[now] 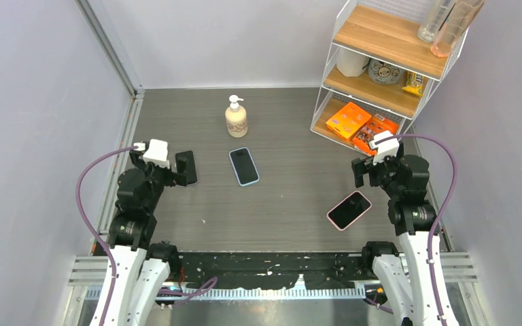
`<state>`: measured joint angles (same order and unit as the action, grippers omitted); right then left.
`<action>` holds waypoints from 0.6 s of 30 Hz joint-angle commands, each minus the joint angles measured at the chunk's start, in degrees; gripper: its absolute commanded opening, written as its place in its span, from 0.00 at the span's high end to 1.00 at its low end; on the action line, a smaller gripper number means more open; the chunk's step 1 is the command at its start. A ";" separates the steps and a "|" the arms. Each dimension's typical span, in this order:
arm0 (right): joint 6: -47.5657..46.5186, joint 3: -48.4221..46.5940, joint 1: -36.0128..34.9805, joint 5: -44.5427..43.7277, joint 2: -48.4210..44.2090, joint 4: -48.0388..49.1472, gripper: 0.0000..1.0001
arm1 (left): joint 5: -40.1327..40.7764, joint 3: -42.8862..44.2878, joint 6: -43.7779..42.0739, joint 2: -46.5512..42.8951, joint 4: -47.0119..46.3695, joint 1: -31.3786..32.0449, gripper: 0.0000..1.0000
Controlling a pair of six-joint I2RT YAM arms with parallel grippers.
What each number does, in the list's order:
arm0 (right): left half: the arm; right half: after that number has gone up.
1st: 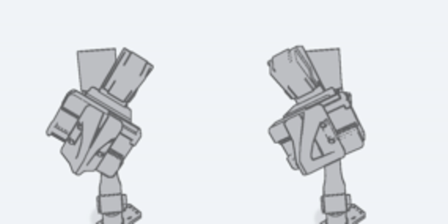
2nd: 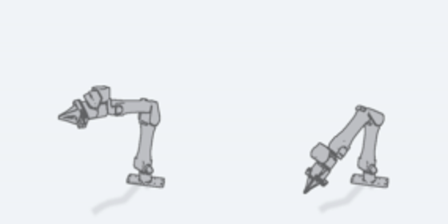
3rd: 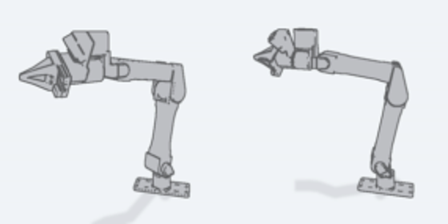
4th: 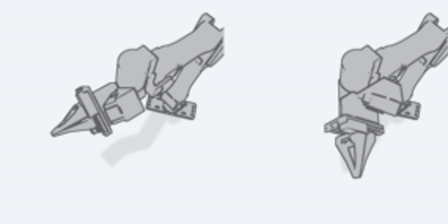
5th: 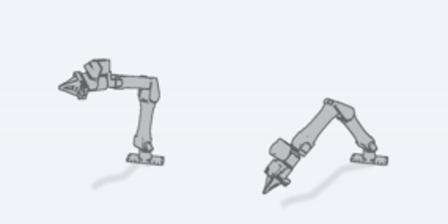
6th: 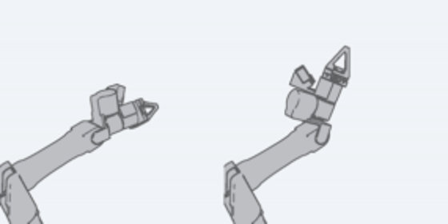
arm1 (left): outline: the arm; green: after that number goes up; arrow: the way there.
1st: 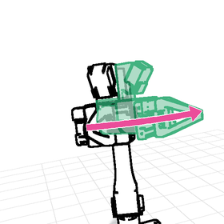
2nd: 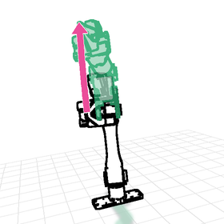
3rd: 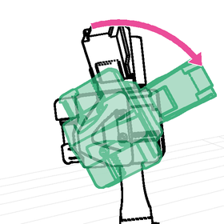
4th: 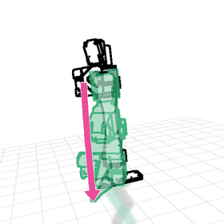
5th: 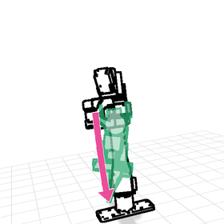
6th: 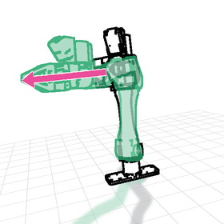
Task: Take the phone out of the phone case
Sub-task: Pick up the phone at the center of the board.
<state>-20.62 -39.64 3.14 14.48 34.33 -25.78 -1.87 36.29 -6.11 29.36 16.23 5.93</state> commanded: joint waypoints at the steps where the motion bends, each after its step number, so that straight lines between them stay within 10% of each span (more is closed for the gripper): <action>1: 0.00 -2.05 0.20 0.12 -1.78 -0.26 0.04 | -1.13 1.71 -0.86 0.11 0.72 -0.22 0.01; 18: -24.24 -7.45 0.20 6.90 -1.39 -22.58 0.05 | -15.23 2.65 -8.22 0.65 10.36 -0.22 0.01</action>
<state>-37.67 -47.03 3.14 19.49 33.23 -44.53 -11.35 36.62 -12.36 30.20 24.47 5.93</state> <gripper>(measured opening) 0.955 0.990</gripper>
